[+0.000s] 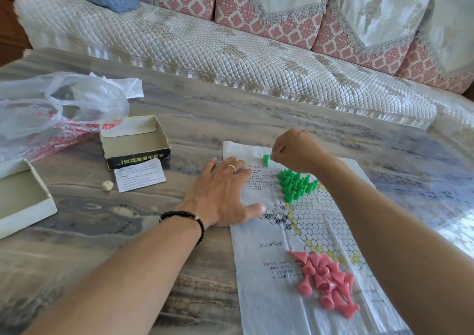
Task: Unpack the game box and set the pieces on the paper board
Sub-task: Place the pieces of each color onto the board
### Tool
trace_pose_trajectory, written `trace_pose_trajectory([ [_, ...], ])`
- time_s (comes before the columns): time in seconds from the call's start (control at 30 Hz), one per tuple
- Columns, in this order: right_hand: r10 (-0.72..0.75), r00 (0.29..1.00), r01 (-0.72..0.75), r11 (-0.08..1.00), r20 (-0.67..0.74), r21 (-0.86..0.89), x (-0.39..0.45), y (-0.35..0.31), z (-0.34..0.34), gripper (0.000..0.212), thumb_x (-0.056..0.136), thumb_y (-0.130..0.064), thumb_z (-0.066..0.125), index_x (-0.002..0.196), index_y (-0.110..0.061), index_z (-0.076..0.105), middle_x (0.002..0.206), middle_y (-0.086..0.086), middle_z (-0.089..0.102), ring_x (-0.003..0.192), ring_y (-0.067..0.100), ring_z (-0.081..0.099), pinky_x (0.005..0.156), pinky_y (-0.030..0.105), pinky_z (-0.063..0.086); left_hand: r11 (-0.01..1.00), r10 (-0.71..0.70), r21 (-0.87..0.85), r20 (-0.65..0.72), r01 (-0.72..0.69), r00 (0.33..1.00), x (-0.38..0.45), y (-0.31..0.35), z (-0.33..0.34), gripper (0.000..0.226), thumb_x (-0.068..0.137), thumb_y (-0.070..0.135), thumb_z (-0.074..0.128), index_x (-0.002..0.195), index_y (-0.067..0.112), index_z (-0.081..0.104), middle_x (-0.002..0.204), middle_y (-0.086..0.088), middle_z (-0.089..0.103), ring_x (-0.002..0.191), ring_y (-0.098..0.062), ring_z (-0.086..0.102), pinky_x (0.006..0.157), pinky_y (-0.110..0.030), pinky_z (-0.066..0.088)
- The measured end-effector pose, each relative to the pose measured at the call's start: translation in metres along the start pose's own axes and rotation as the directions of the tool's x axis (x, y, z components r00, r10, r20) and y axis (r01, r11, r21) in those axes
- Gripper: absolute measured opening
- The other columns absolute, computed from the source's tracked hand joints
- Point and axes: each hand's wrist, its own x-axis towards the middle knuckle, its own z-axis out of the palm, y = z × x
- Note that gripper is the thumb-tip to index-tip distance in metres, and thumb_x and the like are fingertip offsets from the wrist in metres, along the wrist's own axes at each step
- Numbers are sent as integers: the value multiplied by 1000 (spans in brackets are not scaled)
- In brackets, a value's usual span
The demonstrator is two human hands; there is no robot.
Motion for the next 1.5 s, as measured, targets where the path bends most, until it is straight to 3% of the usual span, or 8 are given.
trace_pose_trajectory([
  [0.2,29,999,-29,1000,-33,-6,8,-8,9,10,79,-32,72,85,-25,68,86,1,69,76,20,64,74,36,55,1000,-3,6,-8,3,1000,0,0,0,88,82,71,44,151,22,20,161,1,9,148,-13,0,119,-42,-4],
  [0.47,-13,999,13,1000,43,-7,12,-7,12,8,80,-15,68,87,-16,73,86,5,71,77,20,65,74,36,57,1000,-6,8,-5,6,1000,1,0,0,88,82,72,43,151,23,20,161,1,11,148,-14,0,120,-43,-3],
  [0.63,-27,999,29,999,45,-44,8,2,-8,26,80,3,47,86,1,73,83,12,73,73,31,67,66,41,59,1000,-2,-3,-10,2,1000,0,-1,1,88,82,72,43,151,22,22,161,0,13,147,-13,1,120,-43,-2],
  [0.83,-31,997,37,997,77,-73,-2,7,-22,18,83,0,57,83,-3,74,82,6,74,78,22,70,61,15,50,1000,5,0,-12,-5,1000,-1,-1,0,88,82,72,43,151,21,22,161,0,12,147,-13,1,120,-43,-2],
  [1.0,-48,994,53,997,95,-53,-2,6,-17,13,84,-6,64,87,-11,75,88,1,74,77,18,70,79,33,57,1000,3,3,-12,-3,1000,0,0,-1,89,82,72,43,151,21,22,161,0,12,148,-13,1,120,-43,-2],
  [1.33,-13,993,19,999,117,-50,0,10,-9,12,83,-7,68,89,-13,75,86,-2,73,72,14,69,68,24,52,1000,-3,7,-6,3,1000,0,0,-1,89,83,71,44,152,21,21,161,1,11,148,-13,-2,120,-42,-3],
  [1.5,-24,997,26,999,70,-29,3,16,-7,10,86,-17,67,86,-11,75,85,1,75,71,16,71,76,35,59,1000,7,10,2,-7,1000,0,0,0,89,82,72,43,152,21,20,161,0,11,148,-13,-4,120,-44,-2],
])
